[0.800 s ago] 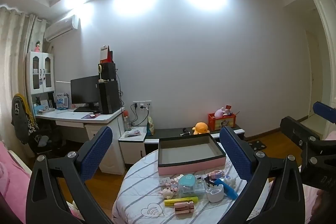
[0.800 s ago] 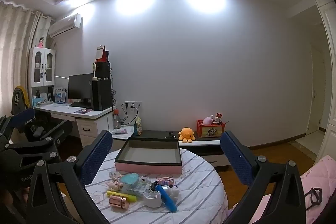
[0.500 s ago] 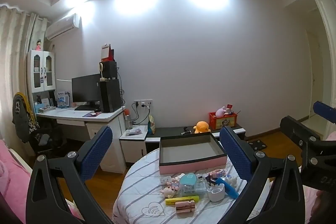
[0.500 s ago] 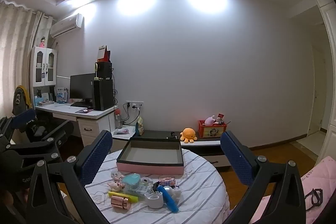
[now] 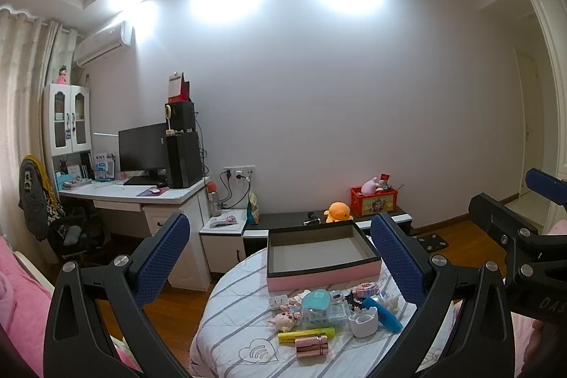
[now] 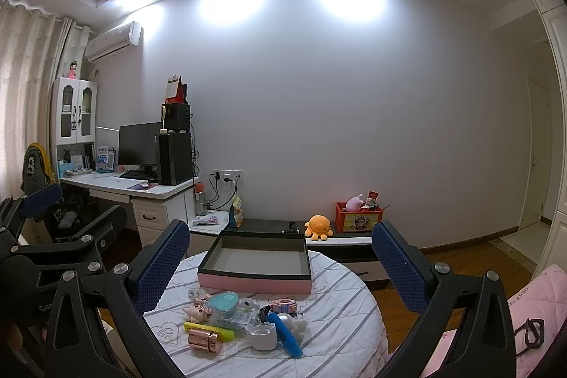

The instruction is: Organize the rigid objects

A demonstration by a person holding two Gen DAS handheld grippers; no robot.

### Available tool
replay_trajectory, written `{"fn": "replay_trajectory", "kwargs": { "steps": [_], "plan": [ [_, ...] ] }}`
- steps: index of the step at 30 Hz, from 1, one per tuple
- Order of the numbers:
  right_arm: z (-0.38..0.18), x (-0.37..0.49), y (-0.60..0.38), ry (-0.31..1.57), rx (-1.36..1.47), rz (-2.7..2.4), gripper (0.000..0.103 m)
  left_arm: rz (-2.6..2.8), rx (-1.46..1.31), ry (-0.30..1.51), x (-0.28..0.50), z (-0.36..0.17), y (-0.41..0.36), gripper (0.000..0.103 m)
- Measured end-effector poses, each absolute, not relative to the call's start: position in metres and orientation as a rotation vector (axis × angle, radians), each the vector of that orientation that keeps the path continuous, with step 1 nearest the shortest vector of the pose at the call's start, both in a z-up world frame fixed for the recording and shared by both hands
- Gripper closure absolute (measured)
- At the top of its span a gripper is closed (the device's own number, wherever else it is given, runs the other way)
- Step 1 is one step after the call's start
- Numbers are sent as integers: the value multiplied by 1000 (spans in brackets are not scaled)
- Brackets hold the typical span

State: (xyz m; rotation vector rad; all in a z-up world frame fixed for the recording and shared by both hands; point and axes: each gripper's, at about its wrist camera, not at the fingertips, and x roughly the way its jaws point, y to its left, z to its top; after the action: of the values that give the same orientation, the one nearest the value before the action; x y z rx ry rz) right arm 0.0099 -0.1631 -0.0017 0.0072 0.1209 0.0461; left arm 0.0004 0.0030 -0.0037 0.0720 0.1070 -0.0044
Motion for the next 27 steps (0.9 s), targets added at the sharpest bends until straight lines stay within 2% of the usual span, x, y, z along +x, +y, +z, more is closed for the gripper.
{"fn": "replay_trajectory", "kwargs": {
  "steps": [27],
  "plan": [
    [-6,15,-161,142,1,36,0,11,77,125,1,-9,12,0]
  ]
}}
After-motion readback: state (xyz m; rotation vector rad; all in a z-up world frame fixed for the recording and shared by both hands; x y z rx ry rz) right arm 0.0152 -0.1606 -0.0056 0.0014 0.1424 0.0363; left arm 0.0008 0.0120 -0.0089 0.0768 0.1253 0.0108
